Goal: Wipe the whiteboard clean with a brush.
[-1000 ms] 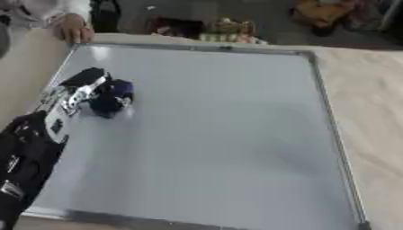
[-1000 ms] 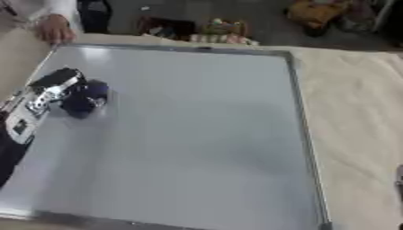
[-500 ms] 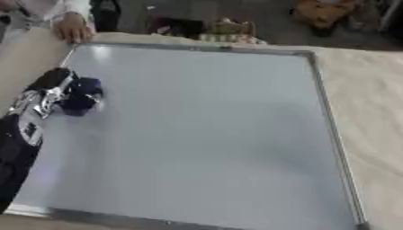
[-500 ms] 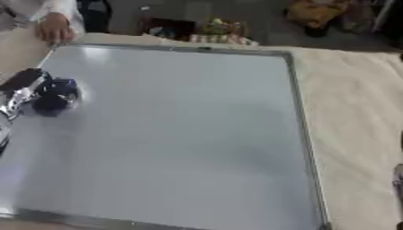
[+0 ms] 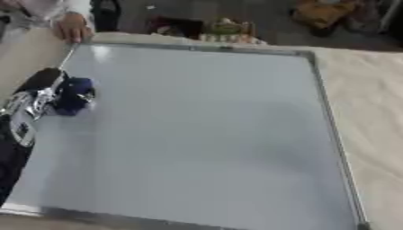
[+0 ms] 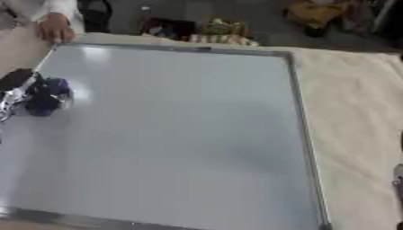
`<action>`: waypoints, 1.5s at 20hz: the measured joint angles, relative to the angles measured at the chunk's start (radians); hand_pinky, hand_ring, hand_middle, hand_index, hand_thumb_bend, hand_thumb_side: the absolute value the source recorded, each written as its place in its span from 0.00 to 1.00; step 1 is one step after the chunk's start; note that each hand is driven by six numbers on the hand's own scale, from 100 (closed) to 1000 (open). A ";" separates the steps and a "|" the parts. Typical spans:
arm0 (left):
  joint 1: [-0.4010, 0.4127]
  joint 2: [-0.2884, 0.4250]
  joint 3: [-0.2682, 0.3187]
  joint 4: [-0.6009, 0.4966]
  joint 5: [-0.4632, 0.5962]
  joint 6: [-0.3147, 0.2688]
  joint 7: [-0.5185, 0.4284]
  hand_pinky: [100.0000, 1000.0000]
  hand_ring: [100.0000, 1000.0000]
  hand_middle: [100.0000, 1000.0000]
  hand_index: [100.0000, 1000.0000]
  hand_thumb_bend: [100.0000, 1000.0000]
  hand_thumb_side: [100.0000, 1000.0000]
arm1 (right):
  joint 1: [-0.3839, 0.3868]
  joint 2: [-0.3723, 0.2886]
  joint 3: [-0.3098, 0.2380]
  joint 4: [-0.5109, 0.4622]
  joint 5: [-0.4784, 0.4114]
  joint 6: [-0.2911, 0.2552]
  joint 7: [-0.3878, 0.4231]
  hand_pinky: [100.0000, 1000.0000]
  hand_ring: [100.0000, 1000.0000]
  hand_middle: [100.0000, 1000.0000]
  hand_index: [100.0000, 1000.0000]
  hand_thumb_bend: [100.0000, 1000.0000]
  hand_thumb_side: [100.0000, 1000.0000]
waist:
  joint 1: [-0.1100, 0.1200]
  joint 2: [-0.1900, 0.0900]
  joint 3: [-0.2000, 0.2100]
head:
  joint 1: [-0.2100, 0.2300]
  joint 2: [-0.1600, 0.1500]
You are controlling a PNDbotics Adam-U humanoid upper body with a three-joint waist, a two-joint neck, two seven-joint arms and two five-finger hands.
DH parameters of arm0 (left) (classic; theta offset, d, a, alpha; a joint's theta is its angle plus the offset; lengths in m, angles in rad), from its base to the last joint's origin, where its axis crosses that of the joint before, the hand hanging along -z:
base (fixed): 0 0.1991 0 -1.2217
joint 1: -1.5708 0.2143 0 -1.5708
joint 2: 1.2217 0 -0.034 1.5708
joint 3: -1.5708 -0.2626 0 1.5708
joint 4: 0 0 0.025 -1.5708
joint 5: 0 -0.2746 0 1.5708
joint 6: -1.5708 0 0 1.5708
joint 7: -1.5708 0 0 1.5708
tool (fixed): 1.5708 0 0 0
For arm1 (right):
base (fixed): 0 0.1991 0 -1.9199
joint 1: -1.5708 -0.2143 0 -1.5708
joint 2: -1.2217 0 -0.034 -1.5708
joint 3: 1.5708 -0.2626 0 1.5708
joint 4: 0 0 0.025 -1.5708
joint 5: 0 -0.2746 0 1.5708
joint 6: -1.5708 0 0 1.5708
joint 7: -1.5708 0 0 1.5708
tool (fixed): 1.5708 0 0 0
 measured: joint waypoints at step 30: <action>0.051 -0.051 -0.263 -0.270 0.100 -0.262 -0.191 0.40 0.35 0.12 0.09 0.00 0.39 | -0.005 0.000 0.004 0.000 0.000 0.001 0.002 0.91 0.93 0.65 0.86 0.13 0.96 | 0.005 0.001 -0.009 | 0.001 -0.003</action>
